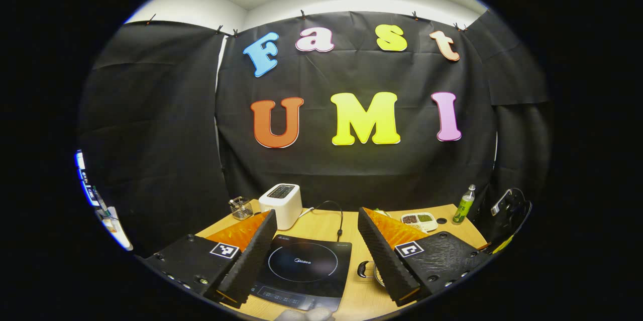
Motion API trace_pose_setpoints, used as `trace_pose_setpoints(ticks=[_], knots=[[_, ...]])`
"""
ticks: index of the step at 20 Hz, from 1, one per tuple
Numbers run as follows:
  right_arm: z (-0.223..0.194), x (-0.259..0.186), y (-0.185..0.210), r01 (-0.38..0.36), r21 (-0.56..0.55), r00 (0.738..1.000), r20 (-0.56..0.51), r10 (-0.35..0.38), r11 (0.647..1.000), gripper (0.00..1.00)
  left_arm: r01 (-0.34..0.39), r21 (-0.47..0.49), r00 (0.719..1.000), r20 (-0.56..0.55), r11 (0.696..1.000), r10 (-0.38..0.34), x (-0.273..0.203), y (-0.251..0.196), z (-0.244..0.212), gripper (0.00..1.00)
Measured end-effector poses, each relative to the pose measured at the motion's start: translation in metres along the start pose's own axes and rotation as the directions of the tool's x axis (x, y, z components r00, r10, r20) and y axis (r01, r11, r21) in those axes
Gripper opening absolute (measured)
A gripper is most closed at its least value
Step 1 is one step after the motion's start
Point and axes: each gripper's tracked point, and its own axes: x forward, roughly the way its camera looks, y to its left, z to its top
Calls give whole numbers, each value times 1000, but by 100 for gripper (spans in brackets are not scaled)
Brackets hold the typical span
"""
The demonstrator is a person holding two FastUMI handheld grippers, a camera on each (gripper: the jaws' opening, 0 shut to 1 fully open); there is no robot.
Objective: First push the handle of the pot to place it horizontally, then grasp the pot with both hands and set it on the induction cooktop.
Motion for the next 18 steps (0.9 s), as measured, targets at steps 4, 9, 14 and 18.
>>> trace_pose_setpoints(ticks=[4,9,14,18], knots=[[5,-20,-4,13,-13,998,61,-12,1000,40,61,14,998,-18,998,-61,11,-19,-20,97],[12,-32,-12,17,91,991,130,-28,996,92,127,46,990,-71,991,-124,27,-38,-52,97],[8,-25,-18,20,143,993,113,-36,990,94,207,24,967,-158,978,-200,43,-60,-102,97],[15,-11,-12,0,165,994,104,-18,986,93,210,21,949,-246,977,-199,62,-67,-149,97]])
